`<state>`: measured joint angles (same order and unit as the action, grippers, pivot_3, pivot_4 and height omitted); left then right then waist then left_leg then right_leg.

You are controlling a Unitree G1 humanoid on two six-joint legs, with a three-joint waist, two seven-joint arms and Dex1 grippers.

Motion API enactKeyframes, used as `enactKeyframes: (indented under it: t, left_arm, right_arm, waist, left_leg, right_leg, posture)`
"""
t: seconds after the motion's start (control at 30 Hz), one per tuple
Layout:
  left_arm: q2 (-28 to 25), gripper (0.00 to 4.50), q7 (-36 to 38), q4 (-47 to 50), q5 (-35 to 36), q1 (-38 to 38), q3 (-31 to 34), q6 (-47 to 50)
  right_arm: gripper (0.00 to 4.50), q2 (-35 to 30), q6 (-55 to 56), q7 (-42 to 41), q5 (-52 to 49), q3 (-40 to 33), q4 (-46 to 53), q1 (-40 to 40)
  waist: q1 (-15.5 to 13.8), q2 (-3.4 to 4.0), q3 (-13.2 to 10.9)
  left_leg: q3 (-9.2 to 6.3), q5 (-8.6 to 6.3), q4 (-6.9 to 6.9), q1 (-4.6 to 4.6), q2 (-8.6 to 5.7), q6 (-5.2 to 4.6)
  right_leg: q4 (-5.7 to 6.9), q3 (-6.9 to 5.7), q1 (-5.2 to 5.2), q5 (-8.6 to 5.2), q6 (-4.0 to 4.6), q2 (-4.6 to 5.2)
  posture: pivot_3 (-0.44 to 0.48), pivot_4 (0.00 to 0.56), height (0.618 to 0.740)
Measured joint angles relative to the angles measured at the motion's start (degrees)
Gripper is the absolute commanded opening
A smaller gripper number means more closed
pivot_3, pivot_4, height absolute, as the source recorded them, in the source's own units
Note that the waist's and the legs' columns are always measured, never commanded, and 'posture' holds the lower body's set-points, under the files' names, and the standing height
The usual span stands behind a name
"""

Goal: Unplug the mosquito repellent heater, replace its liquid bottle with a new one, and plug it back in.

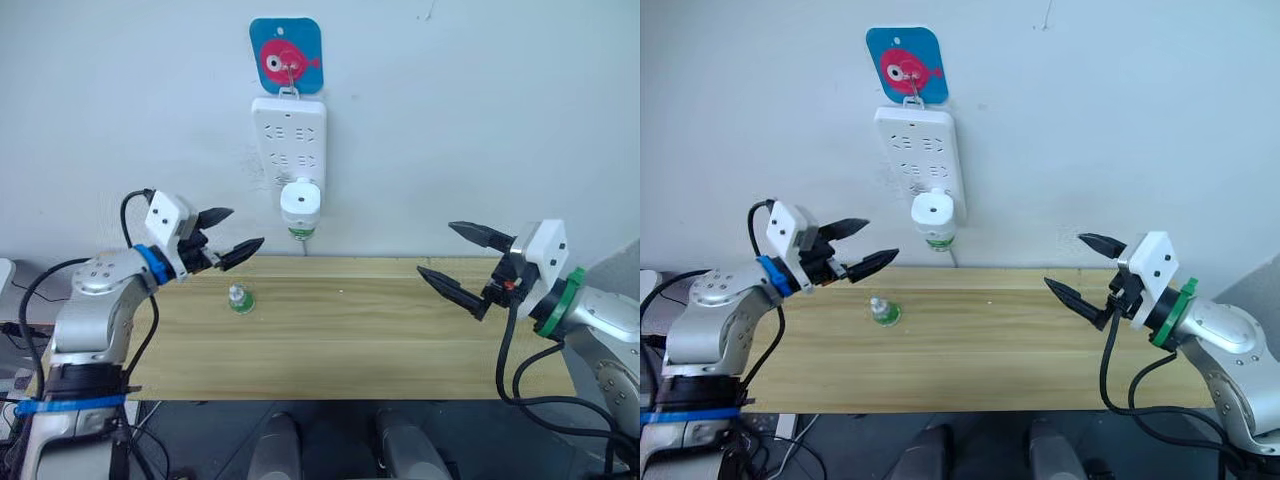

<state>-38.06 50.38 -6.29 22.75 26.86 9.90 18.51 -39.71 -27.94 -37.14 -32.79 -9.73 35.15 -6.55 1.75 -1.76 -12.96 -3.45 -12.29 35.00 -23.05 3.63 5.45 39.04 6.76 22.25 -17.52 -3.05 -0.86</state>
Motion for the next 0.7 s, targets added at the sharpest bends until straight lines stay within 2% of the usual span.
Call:
enactKeyframes:
  t: [0.07, 0.4, 0.7]
  left_arm:
    - [1.4, 4.11, -0.2, -3.8, -0.2, 4.3, -0.6, -0.8]
    - [5.7, 4.11, 4.1, -19.1, -3.3, 14.4, -3.9, -8.5]
    - [8.0, 4.11, 8.4, -23.5, -3.9, 18.8, -5.3, -10.4]
  right_arm:
    - [4.5, 0.6, -0.9, 0.5, -0.1, 0.9, 0.3, -1.5]
    - [4.5, 1.6, -3.2, 1.9, -0.6, 1.9, 2.6, -2.4]
    - [4.5, 1.9, -4.3, 3.0, -1.9, 1.8, 4.2, -1.7]
  waist:
    - [0.1, -0.01, -0.1]
    - [0.2, -0.07, -0.2]
    - [0.1, -0.04, -0.4]
  left_leg:
    - [0.01, 0.0, 0.03, 0.0, -0.01, 0.0]
    - [-0.01, 0.0, 0.06, -0.02, -0.01, 0.0]
    - [-0.36, 0.0, 0.57, -0.42, -0.04, 0.0]
  right_leg:
    - [0.0, 0.01, -0.02, 0.0, 0.0, 0.0]
    - [0.01, -0.01, -0.01, 0.0, 0.0, 0.0]
    - [0.02, -0.29, 0.0, 0.04, -0.05, 0.01]
  posture:
    - [-0.024, 0.239, 0.735]
    - [-0.061, 0.24, 0.735]
    - [-0.075, 0.244, 0.735]
